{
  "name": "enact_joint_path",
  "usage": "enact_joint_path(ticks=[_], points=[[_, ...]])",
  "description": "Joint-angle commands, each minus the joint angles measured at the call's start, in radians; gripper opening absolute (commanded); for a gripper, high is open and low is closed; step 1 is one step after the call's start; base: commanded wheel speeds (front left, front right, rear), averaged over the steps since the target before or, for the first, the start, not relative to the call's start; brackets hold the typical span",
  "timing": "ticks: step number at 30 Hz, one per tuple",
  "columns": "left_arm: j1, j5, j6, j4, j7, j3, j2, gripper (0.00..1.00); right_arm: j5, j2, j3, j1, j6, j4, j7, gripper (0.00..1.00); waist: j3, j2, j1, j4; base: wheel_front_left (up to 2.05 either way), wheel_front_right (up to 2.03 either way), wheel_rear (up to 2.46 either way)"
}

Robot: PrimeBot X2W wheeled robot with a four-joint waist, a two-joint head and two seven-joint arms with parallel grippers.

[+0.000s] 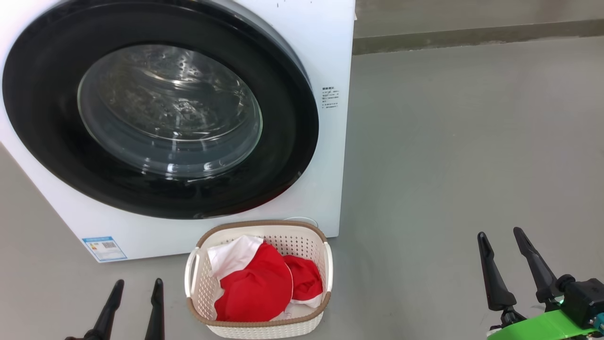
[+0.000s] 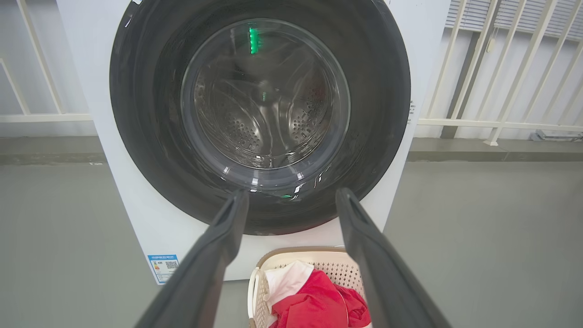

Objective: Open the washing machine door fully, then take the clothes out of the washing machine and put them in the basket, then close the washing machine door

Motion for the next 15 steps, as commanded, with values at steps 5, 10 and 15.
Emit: enact_joint_path(ticks=[5,10,15], points=[[0.0,-0.002,0.0,0.011,0.0,0.003,-0.004,0.0,0.0,0.0,0.007,0.0,0.0,0.005,0.0,0.0,-0.004,0.0,0.0,-0.001,0.0,0.0,0.0],[0.02,-0.002,0.002,0.078,0.003,-0.002,-0.026,0.0,0.0,0.022,0.007,0.025,0.0,0.075,0.0,0.0,-0.005,0.0,0.0,-0.001,0.0,0.0,0.0],[0.019,-0.043,0.002,0.098,0.016,-0.001,-0.03,0.0,0.039,0.03,0.006,0.029,0.0,0.096,0.011,0.0,-0.003,0.0,0.0006,-0.001,0.0,0.0,0.0]])
